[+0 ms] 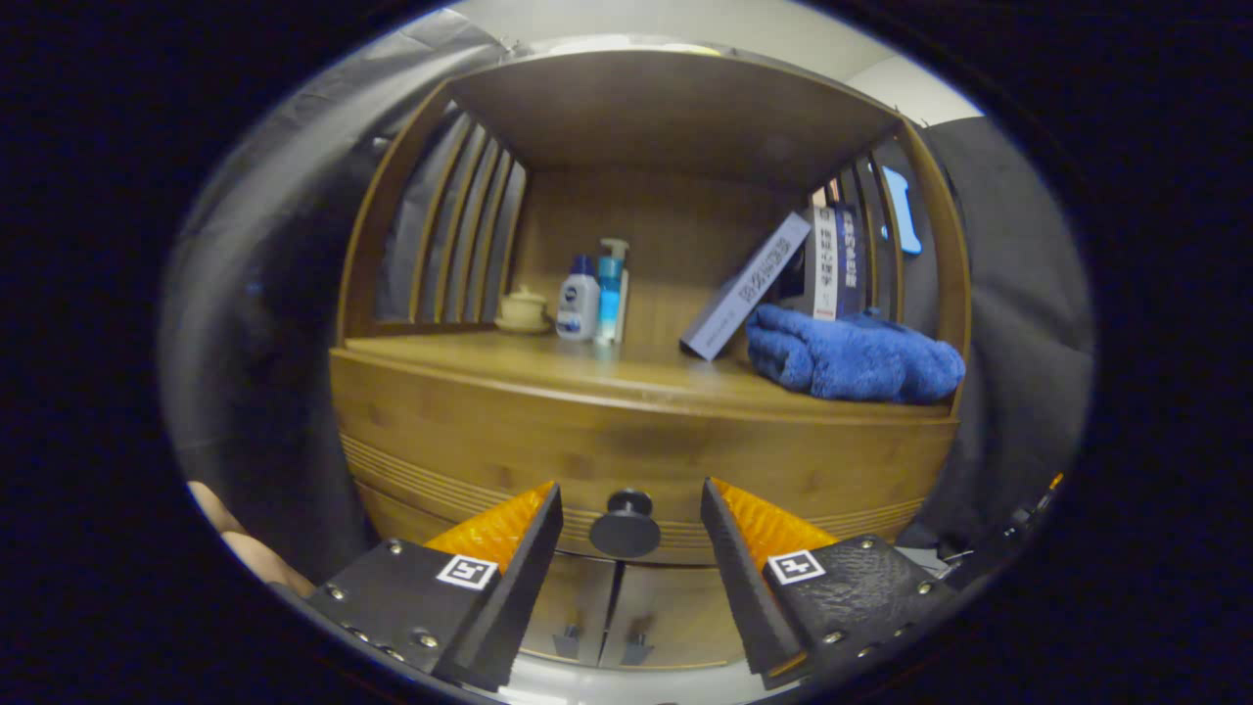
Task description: Pull open the drawer, take out the items inside it, and place them on the countertop above the cabinet.
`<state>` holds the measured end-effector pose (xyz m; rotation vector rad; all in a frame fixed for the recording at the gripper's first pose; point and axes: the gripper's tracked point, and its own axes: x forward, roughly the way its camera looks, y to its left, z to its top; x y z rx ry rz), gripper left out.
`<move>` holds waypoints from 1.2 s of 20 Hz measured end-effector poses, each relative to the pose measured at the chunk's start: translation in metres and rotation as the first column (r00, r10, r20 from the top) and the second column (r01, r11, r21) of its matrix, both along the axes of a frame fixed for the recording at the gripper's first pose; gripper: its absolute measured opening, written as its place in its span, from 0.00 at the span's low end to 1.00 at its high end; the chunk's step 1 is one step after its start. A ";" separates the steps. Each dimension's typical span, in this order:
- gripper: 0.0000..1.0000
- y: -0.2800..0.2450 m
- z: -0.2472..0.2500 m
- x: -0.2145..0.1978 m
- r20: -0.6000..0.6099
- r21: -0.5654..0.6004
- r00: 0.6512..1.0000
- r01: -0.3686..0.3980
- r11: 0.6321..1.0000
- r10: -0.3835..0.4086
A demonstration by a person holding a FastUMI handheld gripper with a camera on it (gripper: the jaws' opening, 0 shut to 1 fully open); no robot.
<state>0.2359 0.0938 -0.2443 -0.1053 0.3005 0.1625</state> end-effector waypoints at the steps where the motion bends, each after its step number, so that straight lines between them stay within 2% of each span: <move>1: 0.73 0.000 -0.009 0.004 -0.022 -0.002 1.000 0.001 1.000 -0.001; 3: 0.59 0.009 -0.015 0.007 -0.049 0.037 0.999 -0.003 0.999 0.005; 5: 0.45 0.010 -0.015 0.013 -0.062 0.008 0.998 0.013 1.000 -0.013; 8: 0.40 0.009 -0.018 0.011 -0.113 0.008 0.993 0.046 0.999 -0.044; 10: 0.34 0.010 -0.019 0.017 -0.142 0.056 0.989 0.054 0.997 -0.046; 12: 0.34 0.009 -0.019 0.012 -0.175 0.082 0.983 0.075 0.994 -0.059; 13: 0.27 0.009 -0.020 0.014 -0.178 0.072 0.982 0.077 0.994 -0.063; 18: 0.27 0.006 -0.017 0.005 -0.188 0.080 0.981 0.068 0.994 -0.052; 24: 0.27 0.001 -0.008 -0.042 -0.179 0.076 0.983 0.056 0.995 -0.042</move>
